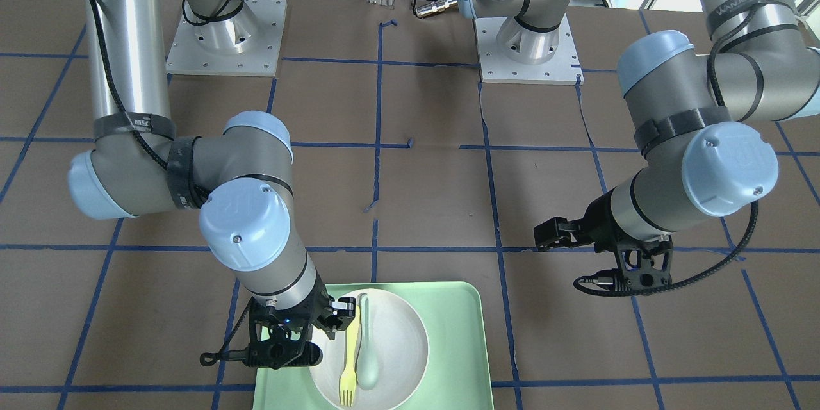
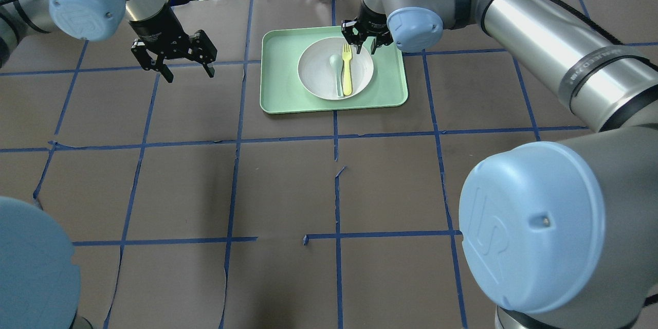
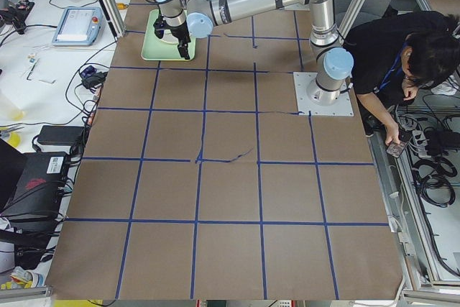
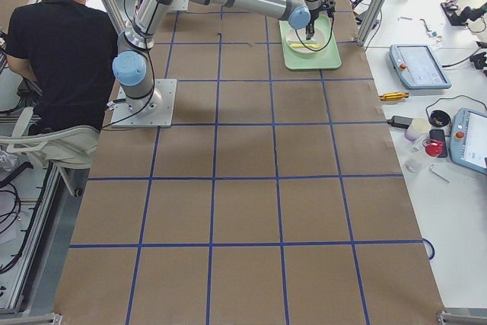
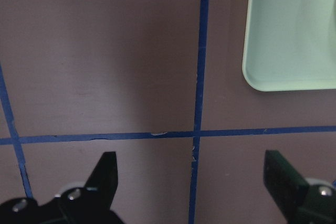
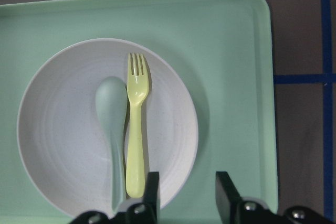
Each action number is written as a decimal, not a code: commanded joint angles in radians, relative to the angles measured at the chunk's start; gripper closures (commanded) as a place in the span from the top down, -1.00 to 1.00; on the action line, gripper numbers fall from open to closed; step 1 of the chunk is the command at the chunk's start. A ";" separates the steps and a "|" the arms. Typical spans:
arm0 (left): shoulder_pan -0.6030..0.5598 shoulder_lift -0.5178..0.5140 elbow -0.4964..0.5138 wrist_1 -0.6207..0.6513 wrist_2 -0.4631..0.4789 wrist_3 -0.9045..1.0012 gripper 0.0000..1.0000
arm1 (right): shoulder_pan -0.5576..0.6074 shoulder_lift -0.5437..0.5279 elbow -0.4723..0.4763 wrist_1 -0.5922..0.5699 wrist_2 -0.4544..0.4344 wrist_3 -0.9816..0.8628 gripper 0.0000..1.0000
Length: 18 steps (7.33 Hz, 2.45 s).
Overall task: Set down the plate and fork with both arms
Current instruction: 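Release the plate and raise the left gripper while the right gripper reaches toward the fork, then grasp the yellow fork on the plate with the right gripper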
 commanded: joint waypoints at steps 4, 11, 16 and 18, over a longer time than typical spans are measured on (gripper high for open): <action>0.007 0.027 -0.041 0.007 0.005 0.007 1.00 | 0.016 0.090 -0.005 -0.044 0.024 0.005 -0.18; 0.061 0.035 -0.067 0.012 -0.003 0.077 1.00 | 0.026 0.122 -0.005 -0.044 0.024 -0.010 -0.40; 0.063 0.046 -0.066 0.012 0.000 0.079 1.00 | 0.025 0.038 -0.012 -0.026 0.022 0.062 -1.00; 0.061 0.055 -0.069 0.012 -0.005 0.077 1.00 | -0.054 0.004 -0.009 -0.003 0.024 -0.039 -1.00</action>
